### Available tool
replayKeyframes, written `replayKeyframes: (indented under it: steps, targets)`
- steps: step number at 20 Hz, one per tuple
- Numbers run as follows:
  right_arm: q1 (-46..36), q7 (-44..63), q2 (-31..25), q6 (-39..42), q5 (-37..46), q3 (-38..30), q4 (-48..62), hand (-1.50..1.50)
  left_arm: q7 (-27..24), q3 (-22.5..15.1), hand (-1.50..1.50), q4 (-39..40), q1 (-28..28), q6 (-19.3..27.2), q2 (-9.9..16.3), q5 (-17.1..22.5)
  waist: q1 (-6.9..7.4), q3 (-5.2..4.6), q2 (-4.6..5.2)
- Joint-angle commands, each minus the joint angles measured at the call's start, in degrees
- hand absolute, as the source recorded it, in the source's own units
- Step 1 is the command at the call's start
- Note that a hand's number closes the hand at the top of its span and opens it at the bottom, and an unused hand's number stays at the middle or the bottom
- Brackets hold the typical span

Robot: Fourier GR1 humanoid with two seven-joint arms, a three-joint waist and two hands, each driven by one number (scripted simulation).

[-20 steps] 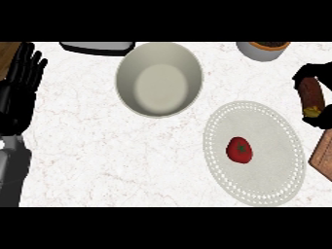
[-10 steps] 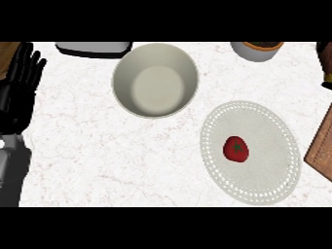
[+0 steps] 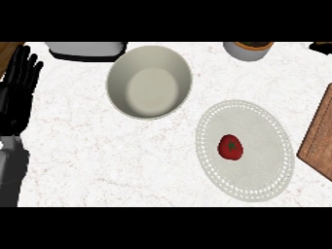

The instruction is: Pick the sweet potato from the placemat and place it in the bowl

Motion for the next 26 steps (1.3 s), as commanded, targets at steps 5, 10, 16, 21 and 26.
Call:
replayKeyframes:
  steps: [5, 10, 16, 21, 26]
  targets:
    - [-10.94, 2.74, 7.12, 10.64, -3.12, 0.64, 5.07, 1.5, -1.42, 1.11, 0.0, 0.9, 1.46, -0.05, 0.71, -0.43, -1.49, -0.11, -0.47]
    - [-15.19, 10.0, 15.01, 9.15, -3.31, 2.11, 4.87, 1.5, -1.82, 2.03, 0.0, 0.32, 3.49, -1.28, 0.87, 0.92, -2.07, -0.14, -0.77]
    - [-16.89, 13.7, 20.77, 9.49, -2.18, 4.38, 5.77, 1.5, 0.76, 1.65, 0.0, -5.4, 6.07, -0.13, 0.28, 0.87, -2.01, -0.09, -0.91]
    - [-15.28, 17.65, 28.43, 6.73, -1.3, 6.11, 4.59, 1.5, 0.13, 2.63, 0.0, -1.43, 2.78, -0.07, 1.06, 0.62, -3.06, -0.1, -0.93]
    - [-12.06, 18.7, 34.1, 0.02, 1.11, 7.99, 5.55, 1.5, -0.39, 2.7, 0.0, -1.79, 4.56, -1.11, 0.96, 1.03, -2.68, -0.09, -0.8]
